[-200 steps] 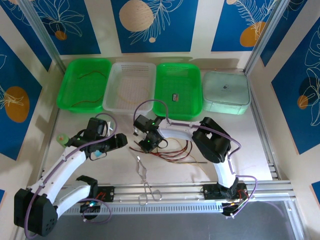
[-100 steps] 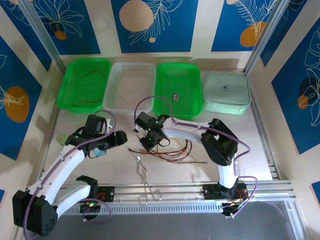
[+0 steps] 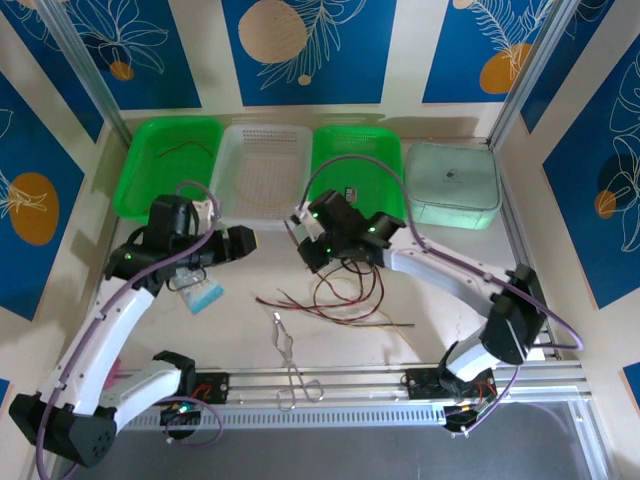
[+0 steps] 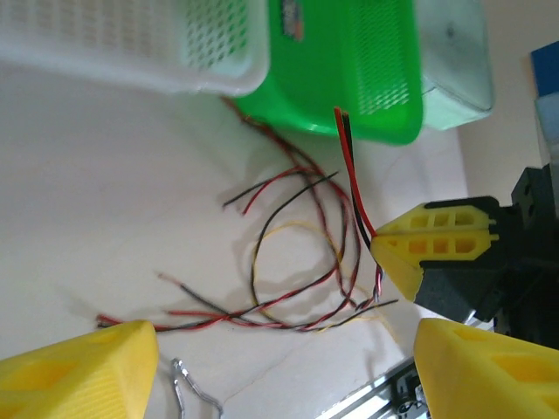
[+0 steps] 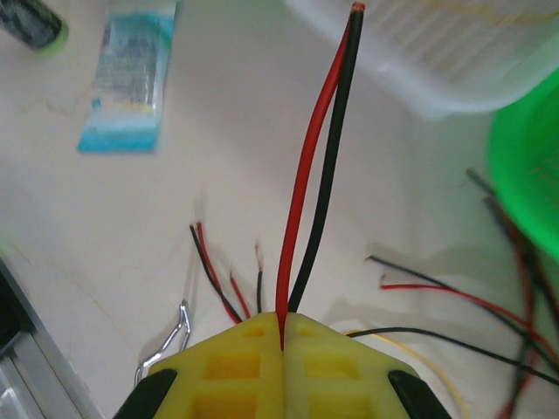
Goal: Untangle the cables
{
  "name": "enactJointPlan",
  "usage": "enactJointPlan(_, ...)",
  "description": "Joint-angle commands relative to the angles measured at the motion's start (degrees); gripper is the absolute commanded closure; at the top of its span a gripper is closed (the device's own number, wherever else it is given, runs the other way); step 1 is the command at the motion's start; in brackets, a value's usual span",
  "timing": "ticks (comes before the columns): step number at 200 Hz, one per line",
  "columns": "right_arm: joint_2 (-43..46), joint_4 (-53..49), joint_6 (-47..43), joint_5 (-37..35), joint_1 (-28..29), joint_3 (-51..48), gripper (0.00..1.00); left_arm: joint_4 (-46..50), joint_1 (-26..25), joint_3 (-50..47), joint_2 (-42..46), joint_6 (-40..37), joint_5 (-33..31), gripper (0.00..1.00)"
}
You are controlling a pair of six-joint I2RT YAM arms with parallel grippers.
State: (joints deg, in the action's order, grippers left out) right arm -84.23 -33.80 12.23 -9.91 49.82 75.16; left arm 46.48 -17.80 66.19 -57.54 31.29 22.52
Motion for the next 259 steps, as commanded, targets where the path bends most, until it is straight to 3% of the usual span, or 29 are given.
enactJointPlan(1,5.25,0.70,-0.47,-4.81,0.58,1.66,1.00,7.56,1.25,8.94,-1.96,-4.92,1.62,0.23)
enactJointPlan(29,10.92,3.22,-0.43,-9.59,0.99,1.49,1.00,4.86,1.36,14.01,-4.69,-2.75,6.30,0.27)
enactJointPlan(71,18.90,15.82,1.31,-11.68,2.87,-2.72,1.00,-5.51,1.26,11.85,-4.62,1.91,10.80,0.37)
enactJointPlan(99,18.26,20.70,3.49,-11.37,3.35,-5.79,1.00,-13.94,-0.71,7.54,-3.28,5.81,12.81,0.47)
enactJointPlan(139,16.34,30.78,5.57,-17.06,7.26,-11.70,1.00,-29.58,-5.91,-1.39,-0.84,11.59,12.98,0.59)
enactJointPlan(190,15.64,32.32,7.71,-16.76,9.42,-13.19,0.99,-38.43,-10.54,-4.73,-2.38,11.83,13.65,0.66)
enactJointPlan(216,16.53,34.10,9.30,-18.21,10.54,-15.16,0.99,-46.06,-12.44,-6.53,-4.17,14.22,14.74,0.75)
enactJointPlan(259,16.73,34.01,10.10,-18.46,11.35,-15.61,1.00,-43.45,-13.74,-5.72,-5.26,12.44,12.44,0.82)
